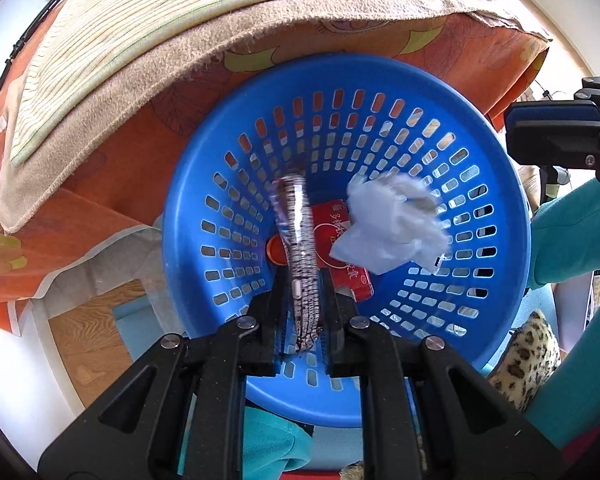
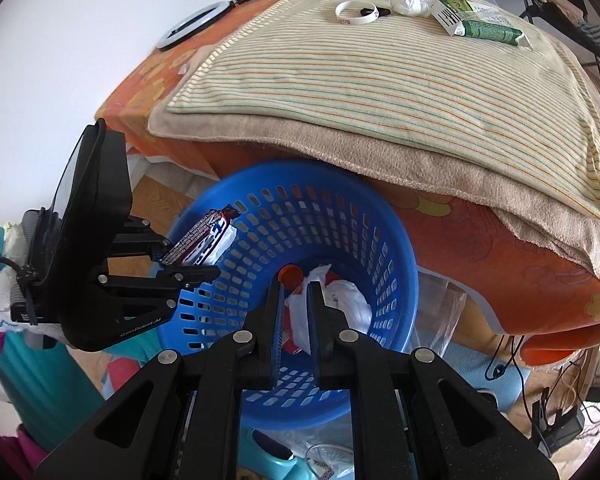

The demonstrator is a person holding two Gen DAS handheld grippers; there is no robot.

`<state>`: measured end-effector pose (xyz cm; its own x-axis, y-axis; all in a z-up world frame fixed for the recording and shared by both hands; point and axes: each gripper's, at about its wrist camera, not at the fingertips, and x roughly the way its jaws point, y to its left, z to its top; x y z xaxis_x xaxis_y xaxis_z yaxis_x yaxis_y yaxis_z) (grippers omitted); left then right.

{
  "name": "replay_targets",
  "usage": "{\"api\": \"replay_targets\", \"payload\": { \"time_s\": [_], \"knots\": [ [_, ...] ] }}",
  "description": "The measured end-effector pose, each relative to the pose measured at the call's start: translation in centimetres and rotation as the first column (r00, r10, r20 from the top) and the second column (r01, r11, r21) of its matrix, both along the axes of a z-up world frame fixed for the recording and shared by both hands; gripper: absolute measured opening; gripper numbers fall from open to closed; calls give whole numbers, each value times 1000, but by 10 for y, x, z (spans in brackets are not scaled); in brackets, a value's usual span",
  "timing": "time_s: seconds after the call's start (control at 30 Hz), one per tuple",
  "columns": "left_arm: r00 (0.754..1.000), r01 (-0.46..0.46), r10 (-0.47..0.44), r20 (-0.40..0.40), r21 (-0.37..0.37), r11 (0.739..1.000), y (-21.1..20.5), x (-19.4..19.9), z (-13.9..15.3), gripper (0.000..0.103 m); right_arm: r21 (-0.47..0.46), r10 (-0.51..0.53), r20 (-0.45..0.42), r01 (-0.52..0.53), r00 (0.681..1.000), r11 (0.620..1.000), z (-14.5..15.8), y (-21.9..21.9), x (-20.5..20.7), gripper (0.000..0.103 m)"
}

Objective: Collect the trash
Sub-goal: 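Open both tools to drop the wrapper and bag into the basket, then move both tools back over the bed toward the wristband and tissue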

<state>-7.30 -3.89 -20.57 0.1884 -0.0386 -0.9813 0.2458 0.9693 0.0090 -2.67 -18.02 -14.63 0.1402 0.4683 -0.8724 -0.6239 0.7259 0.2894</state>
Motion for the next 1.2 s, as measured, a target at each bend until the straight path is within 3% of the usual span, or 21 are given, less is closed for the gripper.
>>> {"api": "replay_targets", "payload": {
  "time_s": [0.07, 0.13, 0.2, 0.33, 0.5, 0.93, 1.2],
  "knots": [
    [1000, 1, -1, 4, 7, 1000, -1, 0, 0, 37, -11, -3, -2, 3, 1000, 1000, -2, 0, 0, 11],
    [1000, 0, -1, 18, 15, 1000, -2, 0, 1, 51, -17, -4, 0, 4, 1000, 1000, -3, 1, 0, 14],
    [1000, 2, -2, 28, 17, 1000, -2, 0, 3, 52, -22, -6, 4, 6, 1000, 1000, -3, 0, 0, 21],
    [999, -11, 11, 36, 19, 1000, 1, 2, 5, 52, -28, -12, 17, 13, 1000, 1000, -2, -1, 0, 47],
    [999, -22, 21, 45, 25, 999, 3, 4, 7, 61, -44, -24, 24, 25, 999, 999, -2, -3, 2, 49],
    [995, -57, 55, 82, 24, 998, 13, 13, 27, 61, -50, -59, 88, 63, 994, 997, 18, -6, 7, 52],
    [984, -104, 104, 143, -6, 995, 30, 38, 62, 61, -42, -91, 141, 98, 986, 994, 40, -16, 26, 52]
  ]
}}
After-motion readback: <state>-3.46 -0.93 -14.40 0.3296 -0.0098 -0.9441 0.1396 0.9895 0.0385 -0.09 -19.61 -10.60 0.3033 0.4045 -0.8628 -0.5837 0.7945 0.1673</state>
